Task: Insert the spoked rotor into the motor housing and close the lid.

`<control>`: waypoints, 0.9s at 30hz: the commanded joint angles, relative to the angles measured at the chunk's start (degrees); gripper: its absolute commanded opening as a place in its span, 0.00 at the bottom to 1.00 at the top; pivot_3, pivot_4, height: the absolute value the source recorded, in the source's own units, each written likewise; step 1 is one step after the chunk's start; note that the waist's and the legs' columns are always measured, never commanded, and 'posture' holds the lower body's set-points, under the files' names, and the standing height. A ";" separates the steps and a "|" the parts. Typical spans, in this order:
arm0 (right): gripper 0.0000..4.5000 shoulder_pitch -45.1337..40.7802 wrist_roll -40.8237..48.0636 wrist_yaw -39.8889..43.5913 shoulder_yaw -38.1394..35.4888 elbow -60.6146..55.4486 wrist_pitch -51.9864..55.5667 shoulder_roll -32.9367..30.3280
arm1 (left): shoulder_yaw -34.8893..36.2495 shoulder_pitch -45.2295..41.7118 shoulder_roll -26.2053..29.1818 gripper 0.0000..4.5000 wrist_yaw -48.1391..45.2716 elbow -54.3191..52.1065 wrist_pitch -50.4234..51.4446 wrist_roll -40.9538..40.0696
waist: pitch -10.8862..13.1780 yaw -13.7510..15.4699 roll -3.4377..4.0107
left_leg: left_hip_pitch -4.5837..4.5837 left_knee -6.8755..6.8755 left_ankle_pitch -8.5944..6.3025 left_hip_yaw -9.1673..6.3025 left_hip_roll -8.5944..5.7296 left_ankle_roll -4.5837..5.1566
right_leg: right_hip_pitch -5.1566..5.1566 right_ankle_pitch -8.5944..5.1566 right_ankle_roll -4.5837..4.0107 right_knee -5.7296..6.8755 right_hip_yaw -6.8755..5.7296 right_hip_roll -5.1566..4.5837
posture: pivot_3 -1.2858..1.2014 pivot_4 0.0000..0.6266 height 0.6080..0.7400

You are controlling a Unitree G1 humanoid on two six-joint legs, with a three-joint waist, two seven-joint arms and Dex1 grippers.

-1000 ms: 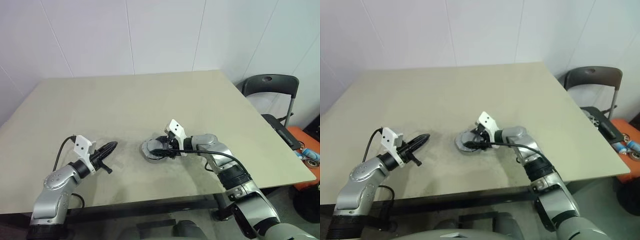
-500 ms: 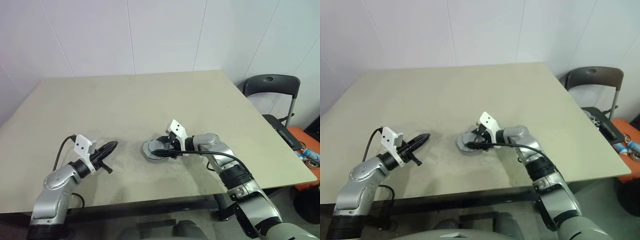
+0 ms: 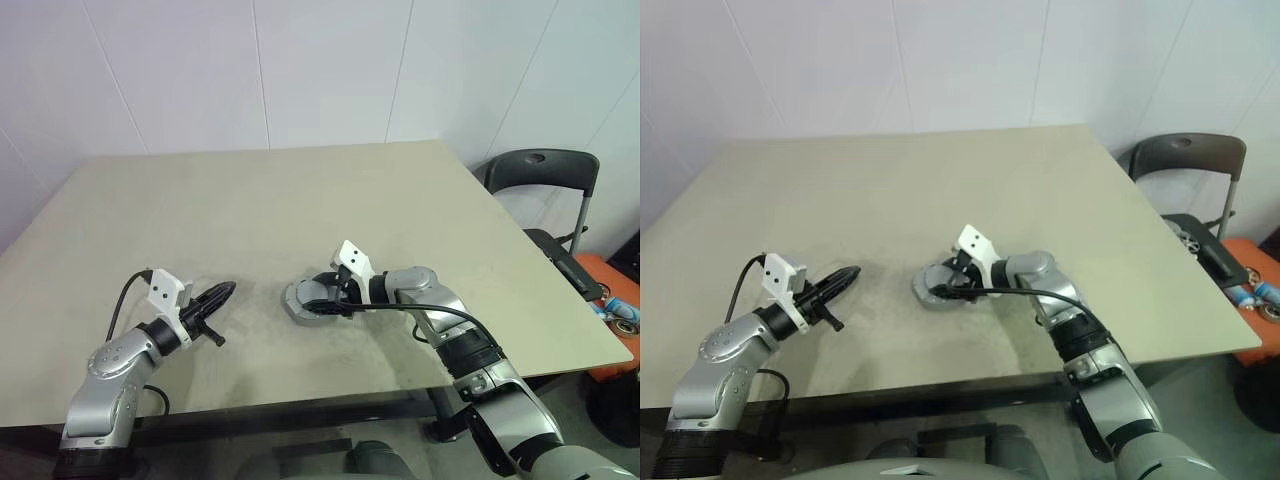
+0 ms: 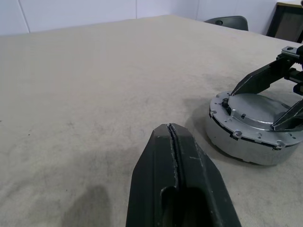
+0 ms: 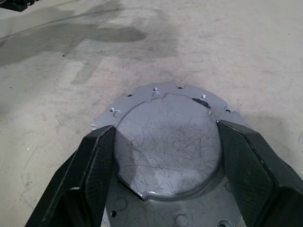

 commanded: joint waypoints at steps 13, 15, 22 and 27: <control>0.67 -0.03 -3.68 -0.21 3.41 2.19 -2.31 -0.91 | 0.06 -1.49 0.11 0.00 0.37 -2.49 0.37 -0.60 | -0.06 -0.04 -0.03 | 0.07 0.00 0.00 0.00 0.00 0.00 | 0.06 0.00 0.00 0.00 0.00 0.00 | 0.52 0.00 1.00; 0.67 0.33 -4.04 0.10 4.15 2.35 -2.12 -1.04 | 0.00 -1.66 -0.13 0.00 1.09 -2.68 1.48 -0.84 | -0.07 -0.02 -0.04 | 0.14 0.00 0.00 0.00 0.00 0.00 | 0.13 0.00 0.00 0.00 0.00 0.00 | 0.52 0.00 1.00; 0.67 0.91 -3.15 0.45 4.12 1.85 0.61 -0.55 | -0.52 -1.74 -0.14 0.00 1.54 -3.32 2.19 -0.54 | -0.09 -0.04 -0.06 | 1.05 -0.16 -0.01 -0.01 0.02 0.01 | 1.12 -0.03 0.00 -0.24 -0.02 0.03 | 0.52 0.00 1.00; 0.67 0.08 -0.15 0.29 1.50 0.74 4.90 0.92 | -0.57 -1.87 -0.13 0.00 1.77 -3.68 2.61 -0.44 | -0.09 -0.02 -0.06 | 0.99 -0.21 -0.01 -0.04 0.03 0.01 | 1.10 -0.03 0.00 -0.33 -0.04 0.05 | 0.52 0.00 1.00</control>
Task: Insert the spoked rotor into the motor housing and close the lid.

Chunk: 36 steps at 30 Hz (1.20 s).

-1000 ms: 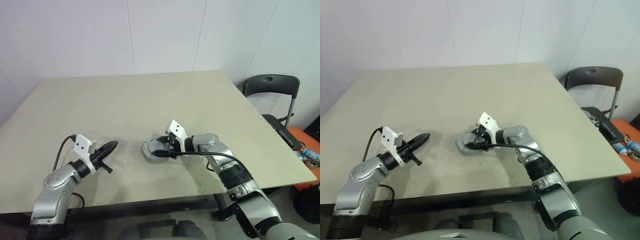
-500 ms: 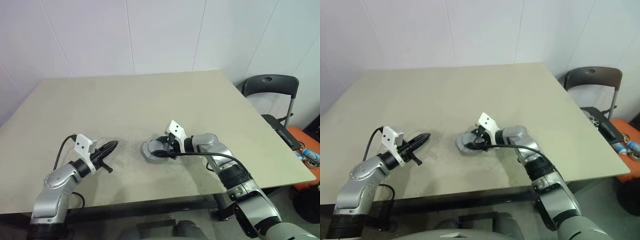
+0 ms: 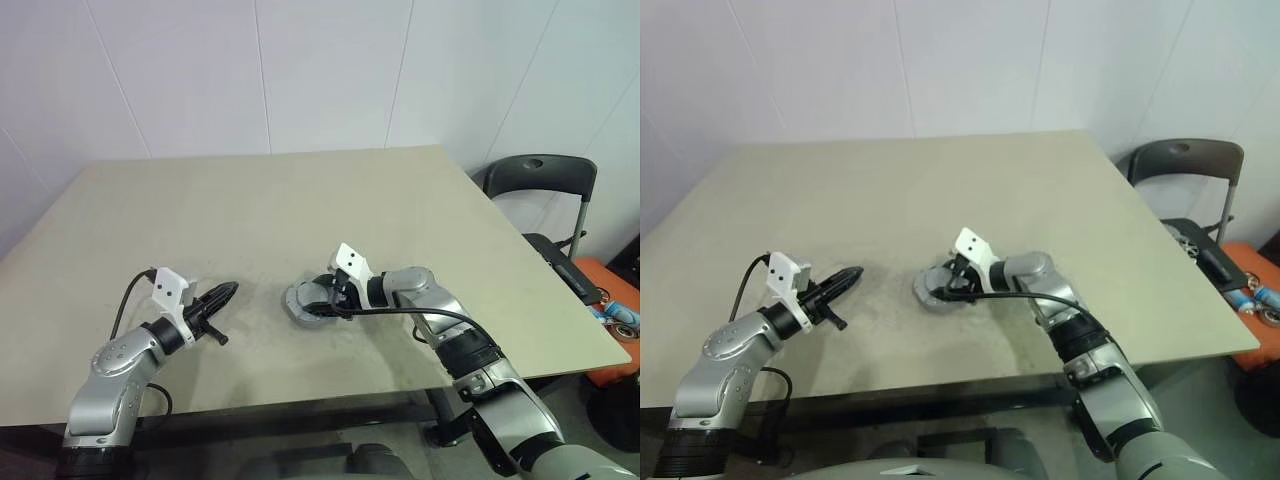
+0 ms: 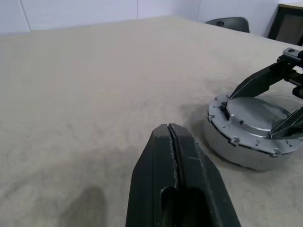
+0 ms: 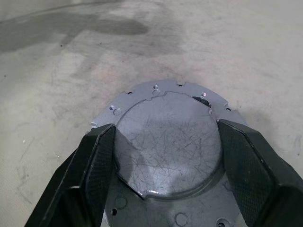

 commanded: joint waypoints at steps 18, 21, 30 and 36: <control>0.67 0.51 -2.62 -0.62 2.53 1.77 -0.61 0.14 | 0.21 -2.07 0.90 0.00 -0.70 -1.71 -0.44 -0.28 | 0.01 -0.18 0.01 | -0.07 -0.05 0.00 -0.01 0.06 0.00 | -0.08 0.00 0.00 -0.08 -0.02 0.00 | 0.52 0.00 1.00; 0.67 0.78 -2.50 -0.42 2.55 1.74 -0.60 0.04 | 0.06 -2.18 0.78 0.00 -0.63 -1.86 -0.38 -0.25 | 0.01 -0.13 0.01 | -0.07 -0.05 0.00 -0.01 0.06 0.00 | -0.06 0.00 0.00 -0.08 -0.02 0.01 | 0.52 0.00 1.00; 0.67 0.69 -2.24 -0.30 2.30 1.88 -0.59 0.16 | -1.94 -4.30 -0.47 0.00 -0.85 -1.99 1.80 -1.42 | 0.01 -0.09 0.01 | -0.07 -0.07 0.00 -0.02 0.06 0.00 | -0.06 0.00 0.00 -0.12 -0.03 0.00 | 0.52 0.00 1.00; 0.67 0.32 -2.15 -0.13 2.17 2.11 -0.50 0.21 | -5.76 -8.55 -1.74 0.00 -2.00 0.66 2.56 0.04 | 0.01 -0.08 0.01 | -0.08 -0.07 0.00 -0.02 0.05 0.00 | -0.05 0.00 0.00 -0.12 -0.03 0.02 | 0.52 0.00 1.00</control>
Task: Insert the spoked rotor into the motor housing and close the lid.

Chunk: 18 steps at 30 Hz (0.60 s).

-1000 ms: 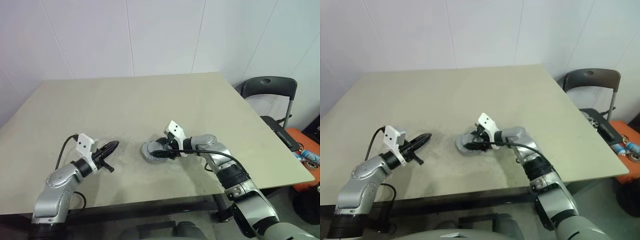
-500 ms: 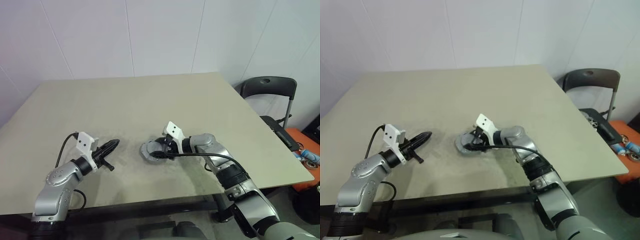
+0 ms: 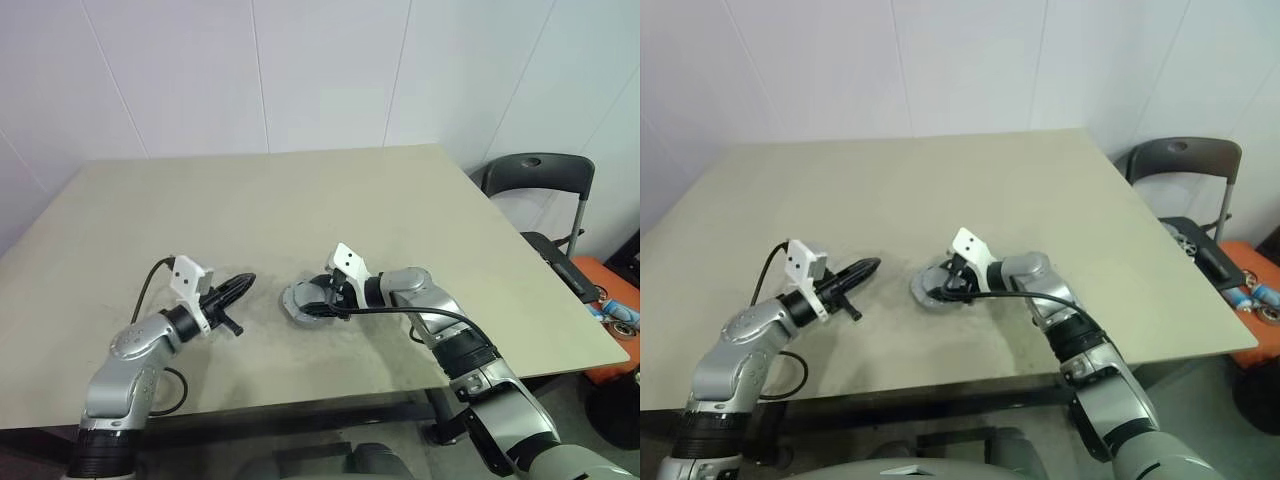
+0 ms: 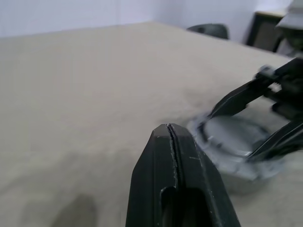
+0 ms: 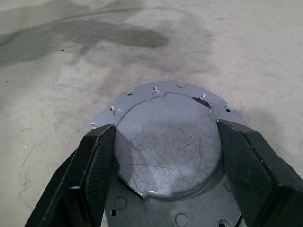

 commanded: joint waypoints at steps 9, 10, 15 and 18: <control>0.67 0.33 -1.44 0.07 1.56 1.99 0.94 0.01 | -9.42 -9.94 -2.33 0.00 -2.08 9.99 -0.64 5.36 | 0.00 -0.09 0.00 | 0.00 -0.01 0.00 -0.01 0.01 0.00 | 0.03 0.00 0.01 -0.07 0.02 0.20 | 0.52 0.00 1.00; 0.67 0.36 -1.41 0.10 1.53 1.89 1.01 -0.01 | -9.71 -10.60 -2.86 0.00 -2.00 11.48 -0.48 5.52 | 0.00 -0.07 0.00 | 0.00 -0.03 0.00 -0.01 0.02 0.00 | 0.03 0.00 0.00 -0.10 0.02 0.24 | 0.52 0.00 1.00; 0.67 0.55 -1.29 0.27 1.54 1.43 1.22 -0.14 | -9.80 -13.10 -5.10 0.00 -2.94 16.67 -0.23 5.52 | 0.00 -0.03 0.00 | -0.02 -0.02 0.00 -0.02 0.08 0.00 | 0.02 0.00 0.00 -0.12 0.02 0.30 | 0.52 0.00 1.00; 0.67 0.64 -1.25 0.43 1.59 1.29 1.29 -0.17 | -9.88 -13.56 -5.91 0.00 -3.79 17.05 0.60 5.16 | 0.00 -0.04 0.00 | -0.04 -0.02 0.00 -0.03 0.08 0.00 | 0.02 0.00 0.01 -0.15 0.02 0.29 | 0.52 0.00 1.00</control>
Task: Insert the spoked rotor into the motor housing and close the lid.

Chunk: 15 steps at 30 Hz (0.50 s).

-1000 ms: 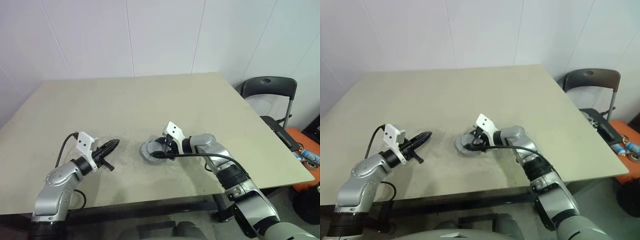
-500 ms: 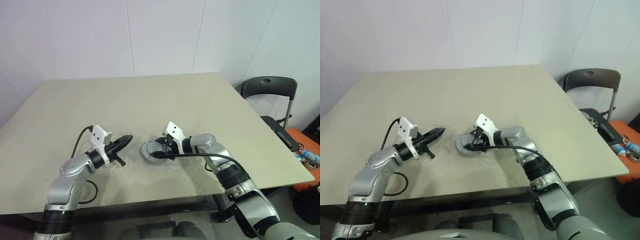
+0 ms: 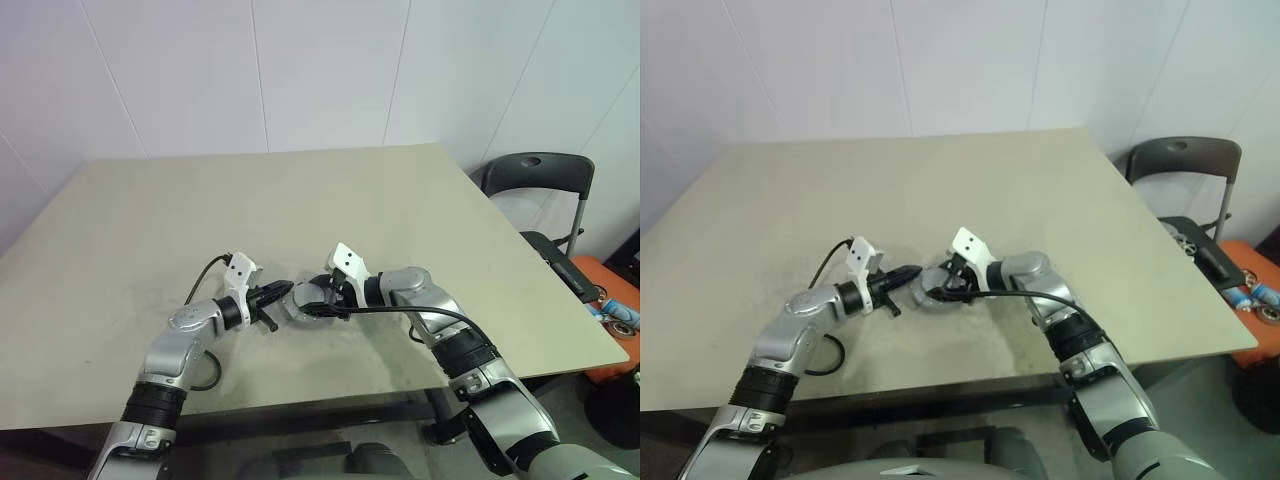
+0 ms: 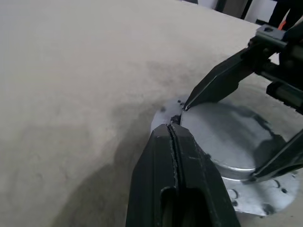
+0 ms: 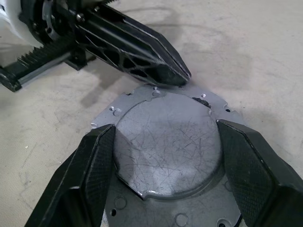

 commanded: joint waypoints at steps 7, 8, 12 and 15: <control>0.67 0.95 -1.21 0.20 1.81 0.58 1.63 -0.31 | -3.02 -2.01 0.83 0.00 -1.58 -0.19 2.65 3.03 | -0.01 0.06 0.00 | 0.01 0.00 0.00 -0.02 0.01 0.00 | 0.02 0.00 0.00 0.00 0.00 -0.01 | 0.52 0.00 1.00; 0.67 0.94 -1.23 0.23 1.85 0.57 1.65 -0.31 | -3.82 -2.13 1.51 0.00 -1.56 0.01 2.89 4.16 | -0.01 0.06 0.00 | 0.02 0.00 0.00 -0.02 0.01 0.00 | 0.04 0.00 0.00 0.00 0.00 -0.01 | 0.52 0.00 1.00; 0.67 1.03 -1.25 0.31 1.98 0.35 1.71 -0.33 | -5.17 -2.43 2.64 0.00 -1.16 -0.73 4.81 5.72 | -0.06 0.04 0.05 | 0.04 0.00 0.00 -0.01 0.00 0.00 | 0.07 0.00 0.00 -0.01 0.00 -0.01 | 0.52 0.00 1.00; 0.67 1.13 -1.20 0.40 2.03 0.11 1.82 -0.36 | -5.10 -2.32 2.68 0.00 -0.43 -1.57 6.09 5.85 | -0.07 0.05 0.06 | 0.04 -0.01 0.00 -0.03 0.01 0.00 | 0.06 0.00 0.00 -0.02 0.00 -0.01 | 0.52 0.00 1.00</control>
